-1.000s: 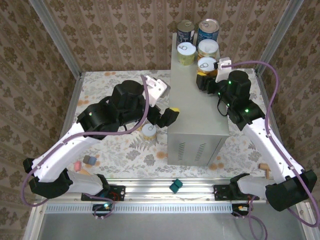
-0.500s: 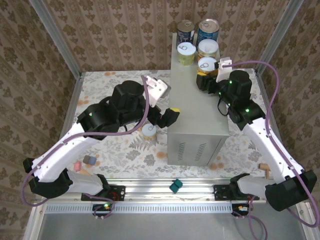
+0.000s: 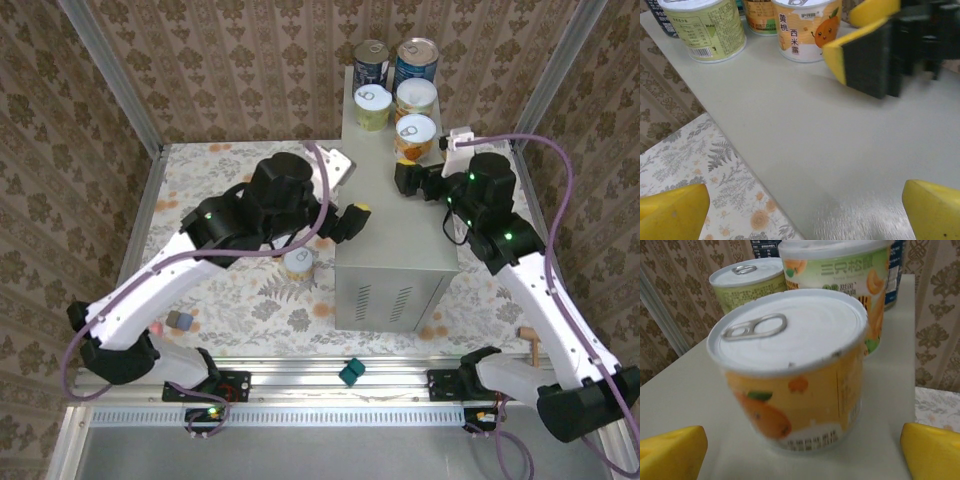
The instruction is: Place and organize the canned foods onto the counter
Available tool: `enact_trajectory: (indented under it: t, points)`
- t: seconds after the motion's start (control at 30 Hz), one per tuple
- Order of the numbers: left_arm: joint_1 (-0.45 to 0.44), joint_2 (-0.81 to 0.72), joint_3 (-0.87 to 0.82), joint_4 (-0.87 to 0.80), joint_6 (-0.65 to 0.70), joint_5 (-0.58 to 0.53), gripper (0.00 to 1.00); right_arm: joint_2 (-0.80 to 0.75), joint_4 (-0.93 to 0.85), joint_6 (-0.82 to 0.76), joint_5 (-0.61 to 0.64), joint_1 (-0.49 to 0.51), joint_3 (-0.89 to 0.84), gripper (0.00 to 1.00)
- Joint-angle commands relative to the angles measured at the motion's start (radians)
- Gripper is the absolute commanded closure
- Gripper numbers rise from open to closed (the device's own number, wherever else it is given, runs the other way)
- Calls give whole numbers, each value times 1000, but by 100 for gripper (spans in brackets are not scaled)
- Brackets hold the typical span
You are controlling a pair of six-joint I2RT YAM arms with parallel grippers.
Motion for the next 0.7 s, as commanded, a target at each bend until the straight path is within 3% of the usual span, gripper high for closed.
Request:
enact_trajectory:
  t: [0.0,0.43,0.67]
  points:
    - [0,43,78,-7,17,-59,0,-77,-91,30,4,-11,-23,0]
    - [100,190,193,-2,-36,-33,0,-208,-374,102,130,-36,24,0]
    - [136,256,248,-14,-32,-21,0,-221,-433,112,140,-40,44,0]
